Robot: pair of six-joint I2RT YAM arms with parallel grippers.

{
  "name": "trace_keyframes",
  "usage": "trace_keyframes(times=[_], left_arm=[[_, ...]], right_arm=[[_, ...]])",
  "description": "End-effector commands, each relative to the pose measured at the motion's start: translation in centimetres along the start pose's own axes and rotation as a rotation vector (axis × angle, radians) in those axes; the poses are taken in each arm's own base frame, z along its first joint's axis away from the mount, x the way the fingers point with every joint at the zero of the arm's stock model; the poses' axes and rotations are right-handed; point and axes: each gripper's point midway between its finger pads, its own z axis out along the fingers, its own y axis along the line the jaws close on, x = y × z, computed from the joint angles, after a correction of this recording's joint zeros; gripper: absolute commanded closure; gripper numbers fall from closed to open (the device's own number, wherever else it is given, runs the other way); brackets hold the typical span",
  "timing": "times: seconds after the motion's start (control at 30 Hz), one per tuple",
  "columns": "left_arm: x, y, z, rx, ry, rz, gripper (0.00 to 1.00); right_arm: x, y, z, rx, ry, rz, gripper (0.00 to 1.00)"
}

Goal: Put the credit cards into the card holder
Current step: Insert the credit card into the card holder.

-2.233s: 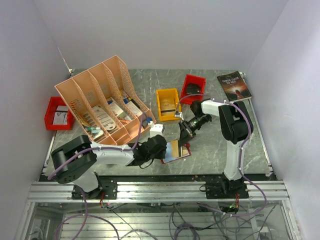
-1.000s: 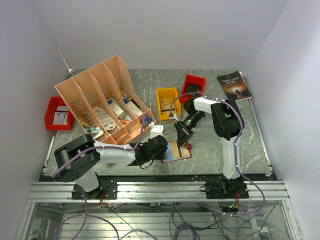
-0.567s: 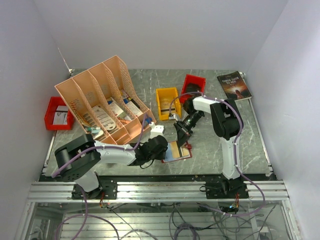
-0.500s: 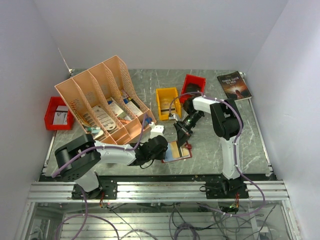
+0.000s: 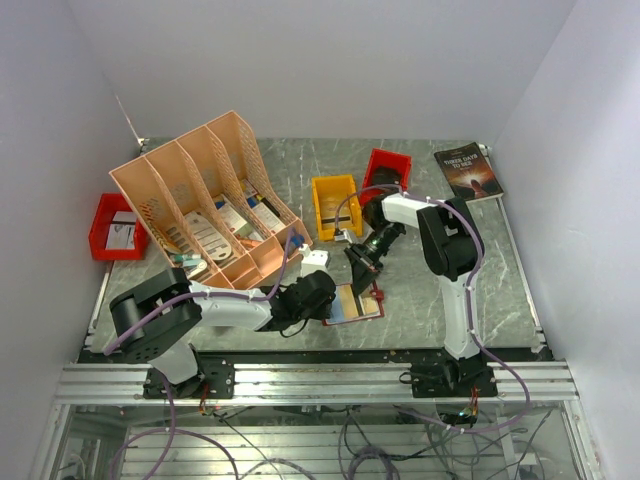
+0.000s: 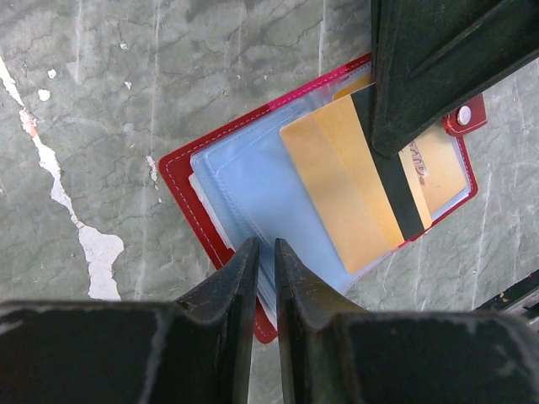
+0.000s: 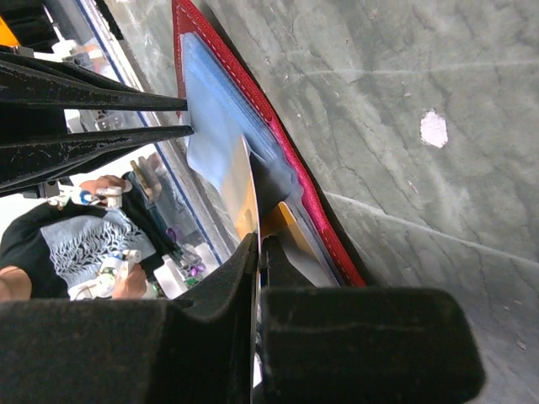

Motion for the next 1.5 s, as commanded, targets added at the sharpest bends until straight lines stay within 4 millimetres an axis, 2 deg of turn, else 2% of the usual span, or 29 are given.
trace_keyframes(times=[0.0,0.37,0.5,0.57,0.67,0.73,0.83,0.87,0.93,1.0,1.23,1.33,1.47], left_arm=[[0.1,0.3,0.5,-0.017,0.006,0.019,0.75],[-0.4,0.0,0.3,-0.005,-0.008,0.02,0.74],[-2.3,-1.0,-1.4,0.035,-0.061,-0.006,0.71],[-3.4,-1.9,-2.4,0.073,-0.088,-0.027,0.71],[-4.9,-4.6,-3.6,0.159,-0.142,-0.086,0.73],[-4.8,-6.6,-3.8,0.171,-0.147,-0.122,0.74],[-3.7,-9.0,-2.8,0.133,-0.126,-0.146,0.78],[-3.3,-9.5,-2.2,0.113,-0.116,-0.153,0.83],[-2.6,-10.3,-1.1,0.061,-0.096,-0.164,0.91],[-2.3,-10.6,-0.2,-0.013,-0.082,-0.145,0.92],[-2.4,-9.0,2.2,-0.281,-0.114,-0.067,0.93],[-2.3,-9.4,3.3,-0.307,-0.109,-0.055,0.93],[-1.8,-8.8,4.1,-0.372,-0.103,-0.037,0.92]], right_arm=[[-0.6,-1.3,0.9,0.038,0.023,-0.015,1.0],[-1.1,-1.3,1.2,0.033,0.018,-0.017,1.0],[-1.1,-1.2,1.3,0.028,0.011,-0.017,0.96],[-1.2,-1.1,1.3,0.026,0.007,-0.02,0.95],[-1.3,-1.1,1.3,0.025,0.003,-0.021,0.95],[-1.3,-1.1,1.4,0.022,0.002,-0.018,0.95],[-1.3,-1.1,1.4,0.02,0.0,-0.015,0.94],[-1.3,-1.1,1.4,0.02,0.0,-0.016,0.95],[-1.4,-1.0,1.3,0.021,-0.003,-0.018,0.94],[-1.4,-1.0,1.2,0.024,-0.005,-0.02,0.94],[-1.5,-0.9,1.3,0.019,-0.01,-0.022,0.94],[-1.5,-0.9,1.3,0.017,-0.007,-0.022,0.94],[-1.5,-0.9,1.3,0.015,-0.009,-0.022,0.94]])
